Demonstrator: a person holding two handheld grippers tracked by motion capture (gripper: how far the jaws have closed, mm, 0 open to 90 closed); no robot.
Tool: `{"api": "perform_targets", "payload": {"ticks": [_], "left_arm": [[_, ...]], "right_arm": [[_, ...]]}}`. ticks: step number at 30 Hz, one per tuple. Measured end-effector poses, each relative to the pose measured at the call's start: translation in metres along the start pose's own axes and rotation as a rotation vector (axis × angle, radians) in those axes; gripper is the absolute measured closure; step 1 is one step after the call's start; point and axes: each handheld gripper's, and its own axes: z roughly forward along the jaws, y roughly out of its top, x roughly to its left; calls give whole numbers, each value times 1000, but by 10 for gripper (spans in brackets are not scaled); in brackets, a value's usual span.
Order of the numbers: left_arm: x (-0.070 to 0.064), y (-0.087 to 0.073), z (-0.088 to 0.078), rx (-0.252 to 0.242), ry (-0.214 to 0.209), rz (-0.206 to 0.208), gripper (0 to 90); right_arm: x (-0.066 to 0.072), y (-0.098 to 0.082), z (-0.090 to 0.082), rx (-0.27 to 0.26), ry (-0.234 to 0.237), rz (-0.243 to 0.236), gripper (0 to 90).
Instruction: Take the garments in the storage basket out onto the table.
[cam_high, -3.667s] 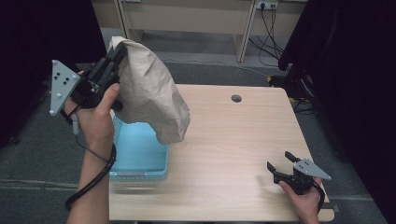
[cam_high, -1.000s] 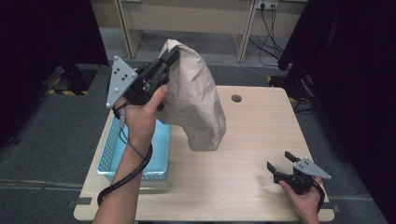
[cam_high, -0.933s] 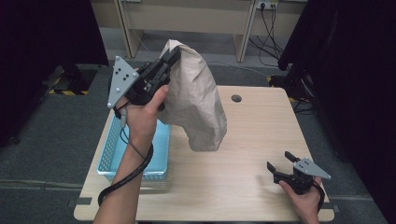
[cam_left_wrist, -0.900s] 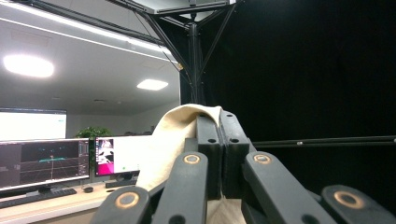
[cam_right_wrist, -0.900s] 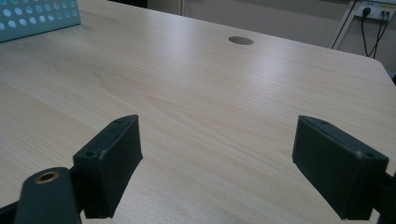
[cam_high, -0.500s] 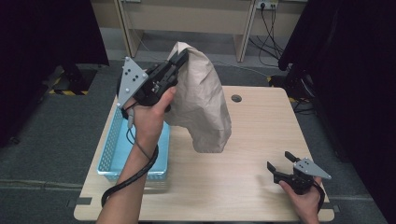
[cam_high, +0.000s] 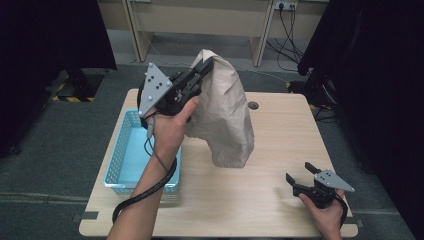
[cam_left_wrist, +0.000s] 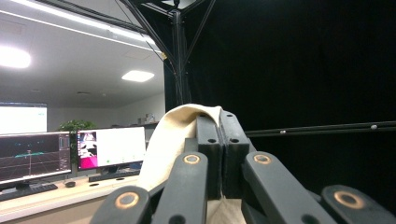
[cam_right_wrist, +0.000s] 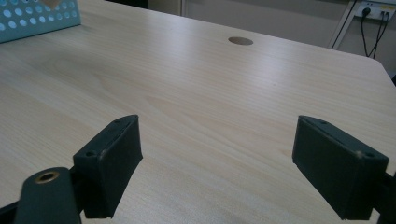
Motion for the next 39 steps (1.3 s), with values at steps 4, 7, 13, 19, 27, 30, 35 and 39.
{"api": "perform_targets", "payload": {"ticks": [4,7,13,19,27,30,35,39], "left_arm": [[-3,-2,2,5,-7,-4,896],[-5,-4,4,9,-14,-2,896],[-8,-7,6,21,-22,-2,896],[-12,-10,9,27,-33,-4,895],[-15,-17,14,40,-38,0,896],[-18,-19,15,48,-43,0,896],[-21,-23,18,62,-59,-10,896],[-23,-26,20,70,-61,-3,895]], "right_arm": [[0,0,0,-1,1,0,167],[0,0,0,0,1,0,167],[0,0,0,0,0,-1,167],[0,0,0,0,1,0,167],[0,0,0,0,2,1,167],[0,0,0,0,2,1,167],[0,0,0,-1,3,1,167],[0,0,0,-1,3,1,166]]}}
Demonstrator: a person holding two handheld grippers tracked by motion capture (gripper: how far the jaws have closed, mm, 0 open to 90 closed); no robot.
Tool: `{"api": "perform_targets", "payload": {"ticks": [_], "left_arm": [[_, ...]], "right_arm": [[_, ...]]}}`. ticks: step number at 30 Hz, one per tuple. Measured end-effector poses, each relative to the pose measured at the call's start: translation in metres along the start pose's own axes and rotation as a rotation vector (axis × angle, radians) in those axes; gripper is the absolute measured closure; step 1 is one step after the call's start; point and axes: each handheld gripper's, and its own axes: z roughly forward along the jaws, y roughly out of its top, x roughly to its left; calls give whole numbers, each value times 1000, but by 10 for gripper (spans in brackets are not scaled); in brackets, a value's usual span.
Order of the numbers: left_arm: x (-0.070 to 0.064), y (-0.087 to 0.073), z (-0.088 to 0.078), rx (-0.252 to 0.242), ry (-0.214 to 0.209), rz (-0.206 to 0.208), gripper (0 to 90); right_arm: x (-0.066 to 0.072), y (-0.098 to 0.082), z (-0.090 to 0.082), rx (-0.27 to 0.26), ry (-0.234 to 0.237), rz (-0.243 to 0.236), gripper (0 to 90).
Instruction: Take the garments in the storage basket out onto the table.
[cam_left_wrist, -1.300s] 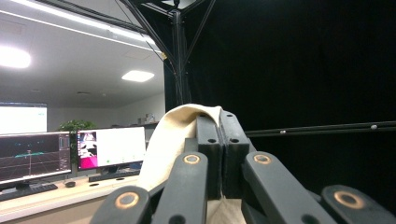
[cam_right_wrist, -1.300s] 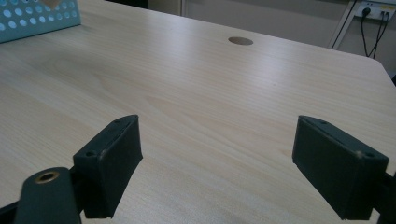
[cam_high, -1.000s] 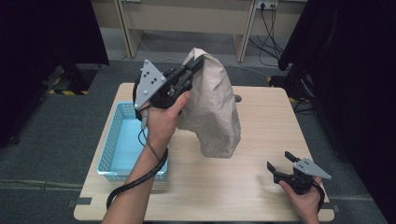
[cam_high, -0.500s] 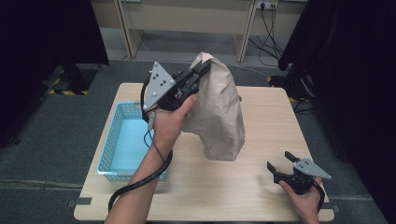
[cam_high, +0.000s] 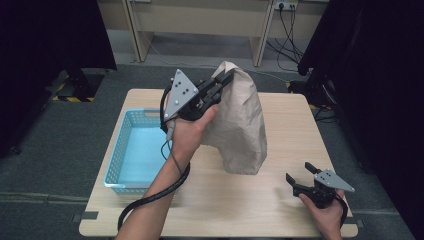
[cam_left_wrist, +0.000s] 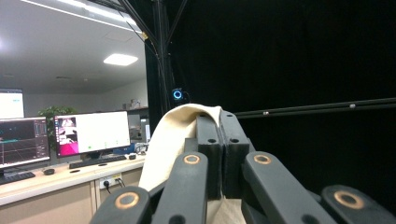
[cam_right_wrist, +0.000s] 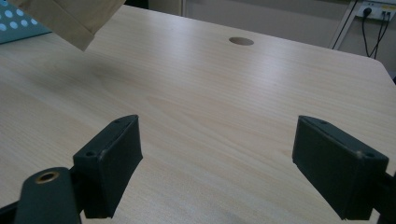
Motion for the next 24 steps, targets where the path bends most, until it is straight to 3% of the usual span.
{"api": "perform_targets", "payload": {"ticks": [24], "left_arm": [[-9,-19,13,65,-32,-13,896]], "right_arm": [[0,0,0,5,0,0,167]]}}
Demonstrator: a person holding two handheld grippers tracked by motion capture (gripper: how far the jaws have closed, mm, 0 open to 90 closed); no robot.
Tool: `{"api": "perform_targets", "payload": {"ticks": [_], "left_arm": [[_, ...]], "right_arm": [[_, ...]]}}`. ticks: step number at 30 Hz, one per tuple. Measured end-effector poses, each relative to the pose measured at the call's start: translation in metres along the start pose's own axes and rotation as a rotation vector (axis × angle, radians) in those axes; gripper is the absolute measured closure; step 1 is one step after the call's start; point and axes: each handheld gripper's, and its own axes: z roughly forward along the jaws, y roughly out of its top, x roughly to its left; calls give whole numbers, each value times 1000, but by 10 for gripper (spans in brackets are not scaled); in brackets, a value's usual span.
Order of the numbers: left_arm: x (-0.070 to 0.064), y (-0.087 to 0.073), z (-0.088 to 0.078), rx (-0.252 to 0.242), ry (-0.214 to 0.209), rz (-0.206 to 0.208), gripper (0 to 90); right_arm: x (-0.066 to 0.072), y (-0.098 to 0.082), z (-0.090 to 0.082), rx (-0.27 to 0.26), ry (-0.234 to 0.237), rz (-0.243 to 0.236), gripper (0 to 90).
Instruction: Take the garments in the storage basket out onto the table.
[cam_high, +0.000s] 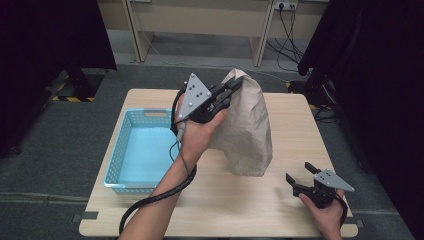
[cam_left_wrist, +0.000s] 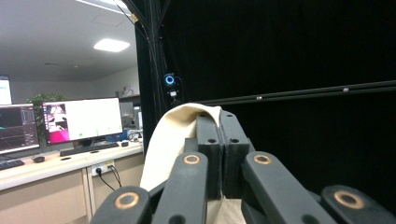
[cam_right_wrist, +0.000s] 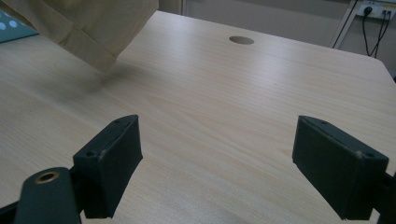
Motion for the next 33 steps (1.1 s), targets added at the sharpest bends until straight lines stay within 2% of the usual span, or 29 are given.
{"api": "perform_targets", "payload": {"ticks": [33], "left_arm": [[-16,-29,19,89,-49,-4,896]], "right_arm": [[0,0,0,-2,-1,-2,167]]}}
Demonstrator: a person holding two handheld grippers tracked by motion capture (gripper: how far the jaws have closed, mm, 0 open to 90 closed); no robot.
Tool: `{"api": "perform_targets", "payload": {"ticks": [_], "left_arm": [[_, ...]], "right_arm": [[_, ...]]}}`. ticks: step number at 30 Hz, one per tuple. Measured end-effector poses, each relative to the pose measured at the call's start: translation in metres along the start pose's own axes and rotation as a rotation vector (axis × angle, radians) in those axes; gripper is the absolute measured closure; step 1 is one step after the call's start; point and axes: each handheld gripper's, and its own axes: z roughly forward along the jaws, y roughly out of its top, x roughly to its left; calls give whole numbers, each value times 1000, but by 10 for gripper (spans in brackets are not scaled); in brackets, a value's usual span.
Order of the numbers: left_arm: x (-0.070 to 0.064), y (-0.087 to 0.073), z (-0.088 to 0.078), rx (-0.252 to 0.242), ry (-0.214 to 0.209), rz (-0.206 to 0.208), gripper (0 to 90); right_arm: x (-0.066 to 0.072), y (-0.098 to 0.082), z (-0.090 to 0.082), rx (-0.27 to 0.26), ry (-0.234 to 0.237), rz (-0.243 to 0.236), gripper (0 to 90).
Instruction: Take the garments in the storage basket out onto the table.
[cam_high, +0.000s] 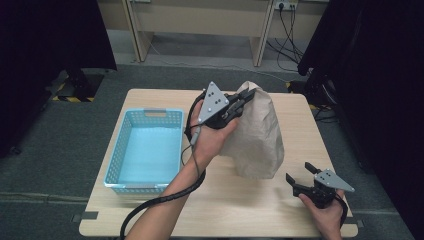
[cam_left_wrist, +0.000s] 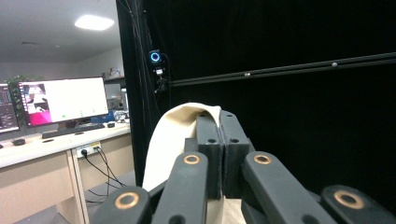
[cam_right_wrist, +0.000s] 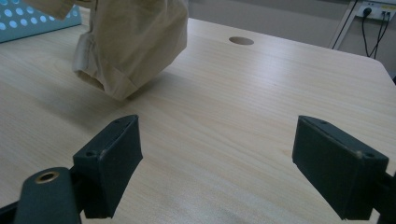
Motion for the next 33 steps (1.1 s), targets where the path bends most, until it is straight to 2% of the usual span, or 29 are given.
{"api": "perform_targets", "payload": {"ticks": [16,33], "left_arm": [[-9,-14,10,53,-31,6,896],[-13,-35,22,124,-39,1,896]], "right_arm": [[0,0,0,-2,1,5,166],[0,0,0,-3,3,5,167]]}}
